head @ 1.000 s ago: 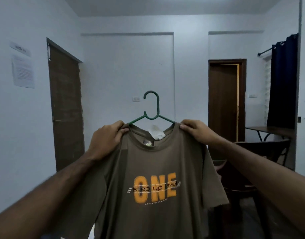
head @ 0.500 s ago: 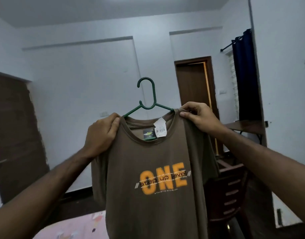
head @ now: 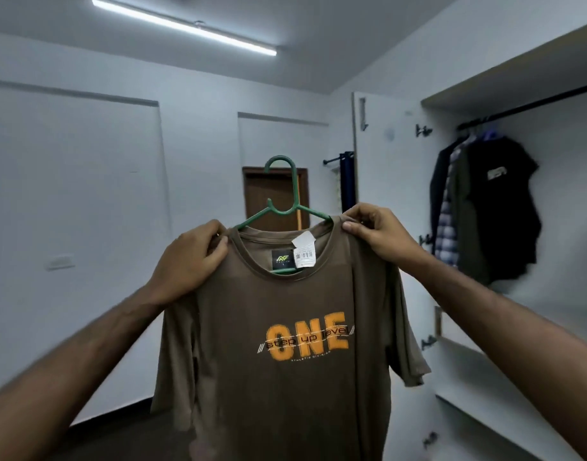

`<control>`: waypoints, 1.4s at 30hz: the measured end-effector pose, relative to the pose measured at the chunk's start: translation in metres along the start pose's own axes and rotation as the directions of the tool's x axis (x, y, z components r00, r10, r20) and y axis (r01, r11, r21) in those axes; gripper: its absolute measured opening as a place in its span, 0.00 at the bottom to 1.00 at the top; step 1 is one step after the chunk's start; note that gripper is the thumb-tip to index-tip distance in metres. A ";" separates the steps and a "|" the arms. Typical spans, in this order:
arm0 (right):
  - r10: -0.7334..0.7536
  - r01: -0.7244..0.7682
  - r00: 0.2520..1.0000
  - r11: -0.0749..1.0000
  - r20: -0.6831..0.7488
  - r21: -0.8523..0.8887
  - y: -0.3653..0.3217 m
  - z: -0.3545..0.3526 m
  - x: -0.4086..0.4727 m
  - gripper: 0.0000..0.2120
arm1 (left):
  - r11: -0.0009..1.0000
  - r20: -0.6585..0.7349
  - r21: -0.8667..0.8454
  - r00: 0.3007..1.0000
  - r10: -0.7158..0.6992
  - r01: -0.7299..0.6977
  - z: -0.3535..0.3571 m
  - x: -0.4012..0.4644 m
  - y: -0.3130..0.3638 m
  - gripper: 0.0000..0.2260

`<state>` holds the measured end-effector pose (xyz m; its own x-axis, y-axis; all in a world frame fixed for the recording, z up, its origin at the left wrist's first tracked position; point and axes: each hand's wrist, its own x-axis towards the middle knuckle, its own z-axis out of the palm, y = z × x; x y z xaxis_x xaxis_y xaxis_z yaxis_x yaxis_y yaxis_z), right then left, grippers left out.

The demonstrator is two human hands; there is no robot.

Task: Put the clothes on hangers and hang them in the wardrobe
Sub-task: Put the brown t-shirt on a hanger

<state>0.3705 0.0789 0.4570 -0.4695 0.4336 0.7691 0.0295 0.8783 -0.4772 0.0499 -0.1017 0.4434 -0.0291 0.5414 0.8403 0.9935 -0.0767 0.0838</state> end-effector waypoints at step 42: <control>0.180 -0.518 0.852 0.424 -0.491 -0.743 0.594 -0.552 0.191 0.33 | 0.928 -0.122 -0.157 0.939 0.322 -0.339 0.702 0.595 0.401 0.10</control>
<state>0.7854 0.7946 0.5553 0.0384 0.6269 0.7782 0.9111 0.2978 -0.2849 0.5080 0.7774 0.6014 0.2797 0.3811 0.8812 0.9143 -0.3858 -0.1234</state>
